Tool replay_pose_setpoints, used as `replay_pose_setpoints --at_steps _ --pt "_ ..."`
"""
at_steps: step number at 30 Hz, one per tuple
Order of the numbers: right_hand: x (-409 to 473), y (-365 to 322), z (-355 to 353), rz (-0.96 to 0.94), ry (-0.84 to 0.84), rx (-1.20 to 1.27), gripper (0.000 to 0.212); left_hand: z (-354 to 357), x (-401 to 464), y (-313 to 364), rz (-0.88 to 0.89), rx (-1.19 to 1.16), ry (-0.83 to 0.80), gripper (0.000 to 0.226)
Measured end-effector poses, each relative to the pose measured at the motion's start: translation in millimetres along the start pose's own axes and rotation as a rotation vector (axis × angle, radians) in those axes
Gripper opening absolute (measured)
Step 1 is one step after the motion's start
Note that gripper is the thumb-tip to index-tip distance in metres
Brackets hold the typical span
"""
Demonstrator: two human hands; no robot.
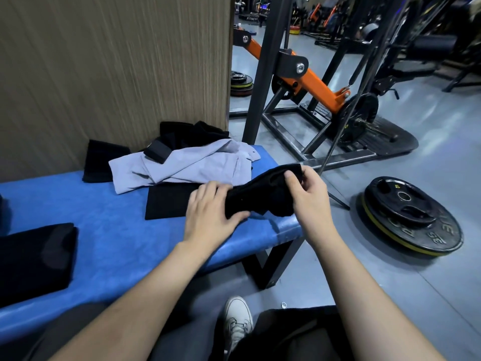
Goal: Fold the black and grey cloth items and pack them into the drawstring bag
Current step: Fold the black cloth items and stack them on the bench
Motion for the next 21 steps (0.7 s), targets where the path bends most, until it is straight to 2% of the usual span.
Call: replay_pose_setpoints --at_steps 3,7,9,13,15,17,19,21 --pt "-6 -7 6 0.007 -0.018 0.025 0.012 -14 -3 13 -0.023 -0.169 0.028 0.057" --pt "-12 -14 13 0.014 -0.054 0.048 0.014 -24 -8 21 -0.035 -0.668 -0.036 0.035" --pt "-15 -15 17 0.035 -0.087 0.064 0.016 -35 -10 22 -0.049 -0.807 0.002 0.03" --pt "-22 -12 35 0.136 -0.197 0.156 0.029 -52 -11 7 -0.079 -0.774 0.112 0.022" --pt "-24 -15 44 0.164 -0.224 0.226 0.037 -61 -13 -6 -0.117 -0.649 0.165 0.021" --pt "-26 -22 55 0.173 -0.238 0.26 0.036 -72 -18 -18 -0.197 -0.551 0.201 0.027" --pt "-28 -28 69 0.165 -0.257 0.265 0.03 -77 -23 -31 -0.276 -0.637 0.184 0.031" --pt "-31 -36 88 0.146 -0.284 0.254 0.027 -75 -26 -37 -0.295 -0.85 0.1 0.024"
Point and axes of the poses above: each hand's wrist, its own x-axis towards the middle knuckle, its own z-axis out of the palm, y = z × x, the point moved 8 cm from there along x, towards the middle knuckle, and after that the axes turned 2 degrees about -y, right-handed, at the moved point
